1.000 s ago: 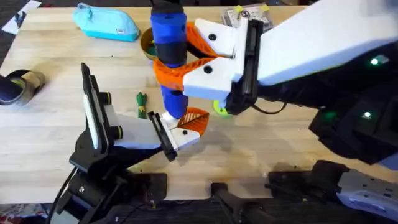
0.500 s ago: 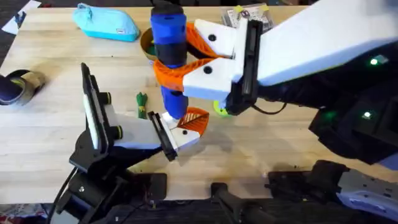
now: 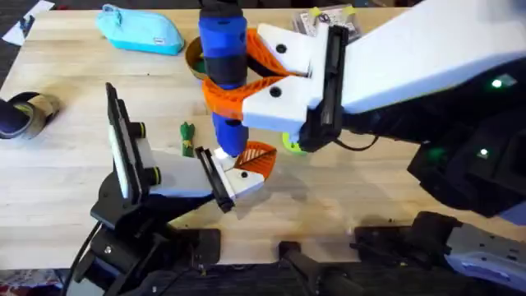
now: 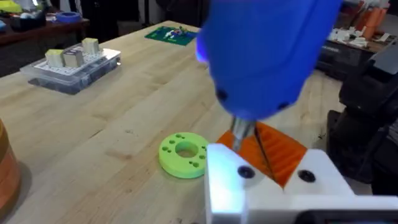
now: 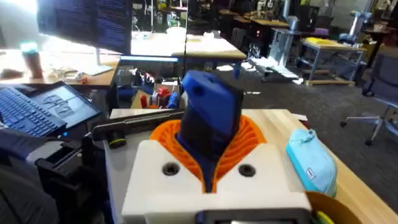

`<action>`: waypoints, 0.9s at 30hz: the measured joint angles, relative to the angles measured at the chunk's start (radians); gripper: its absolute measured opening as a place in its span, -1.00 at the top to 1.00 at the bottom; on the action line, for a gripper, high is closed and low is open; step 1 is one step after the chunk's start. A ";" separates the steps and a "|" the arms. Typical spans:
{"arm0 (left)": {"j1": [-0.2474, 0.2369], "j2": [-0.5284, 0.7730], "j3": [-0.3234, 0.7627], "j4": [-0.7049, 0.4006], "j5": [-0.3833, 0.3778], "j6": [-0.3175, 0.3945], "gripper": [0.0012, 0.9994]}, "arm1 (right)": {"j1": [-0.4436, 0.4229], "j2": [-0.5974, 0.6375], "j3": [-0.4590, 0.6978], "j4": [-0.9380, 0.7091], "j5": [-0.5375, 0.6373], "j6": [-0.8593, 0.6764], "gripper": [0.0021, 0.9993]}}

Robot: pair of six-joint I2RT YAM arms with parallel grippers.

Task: Pick up the gripper from the table and insert it into the empty holder that is missing its gripper. Then pick up a screw, insert it into the mounting hole, and use the screwdriver to tighten it. Finally, clean up the table by picking up the vegetable and placing it into the bucket.

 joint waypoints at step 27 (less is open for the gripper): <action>0.000 0.000 0.000 -0.006 0.000 0.000 0.98 | -0.257 -0.037 -0.007 -0.580 0.375 -0.406 0.91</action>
